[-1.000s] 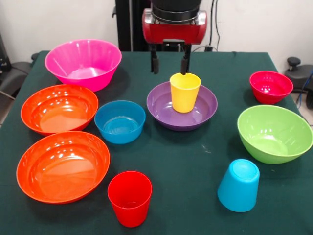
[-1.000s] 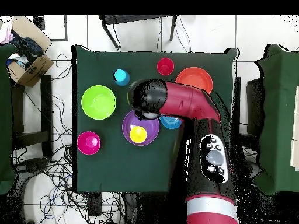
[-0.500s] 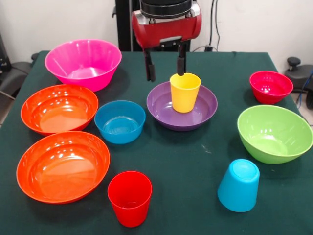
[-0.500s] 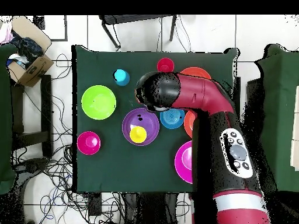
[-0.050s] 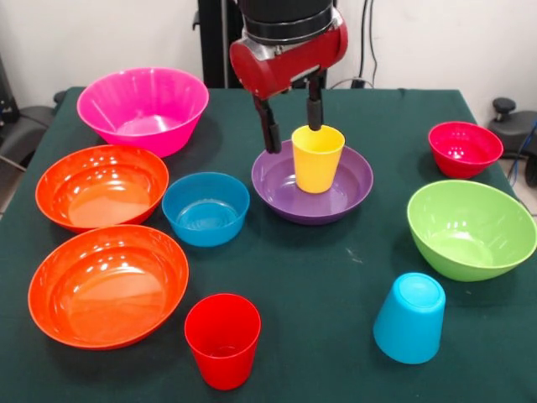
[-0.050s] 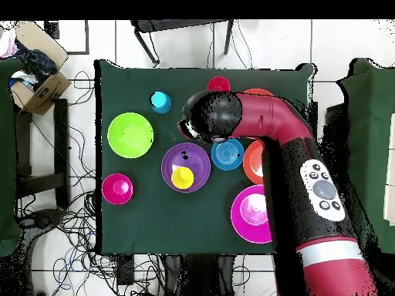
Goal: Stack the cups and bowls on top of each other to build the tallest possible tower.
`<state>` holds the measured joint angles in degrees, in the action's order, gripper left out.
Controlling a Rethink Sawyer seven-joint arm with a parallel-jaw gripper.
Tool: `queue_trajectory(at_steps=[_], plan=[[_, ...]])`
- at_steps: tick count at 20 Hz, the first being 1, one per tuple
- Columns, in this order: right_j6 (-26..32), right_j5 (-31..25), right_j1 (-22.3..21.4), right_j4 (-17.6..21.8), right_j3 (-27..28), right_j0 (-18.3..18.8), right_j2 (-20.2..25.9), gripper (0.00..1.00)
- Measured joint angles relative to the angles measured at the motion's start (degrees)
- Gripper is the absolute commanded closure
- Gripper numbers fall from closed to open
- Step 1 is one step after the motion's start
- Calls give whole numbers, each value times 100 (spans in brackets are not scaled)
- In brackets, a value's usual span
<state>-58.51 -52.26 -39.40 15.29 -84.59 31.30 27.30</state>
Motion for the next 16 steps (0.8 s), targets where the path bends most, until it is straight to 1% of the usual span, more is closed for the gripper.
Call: queue_trajectory(at_steps=[6,12,13,16], plan=[[971,-315,138,413,2,425,472,0],[1605,-415,192,727,2,850,720,0],[1794,-416,197,849,3,1016,792,0],[1976,-416,207,992,2,1206,866,0]])
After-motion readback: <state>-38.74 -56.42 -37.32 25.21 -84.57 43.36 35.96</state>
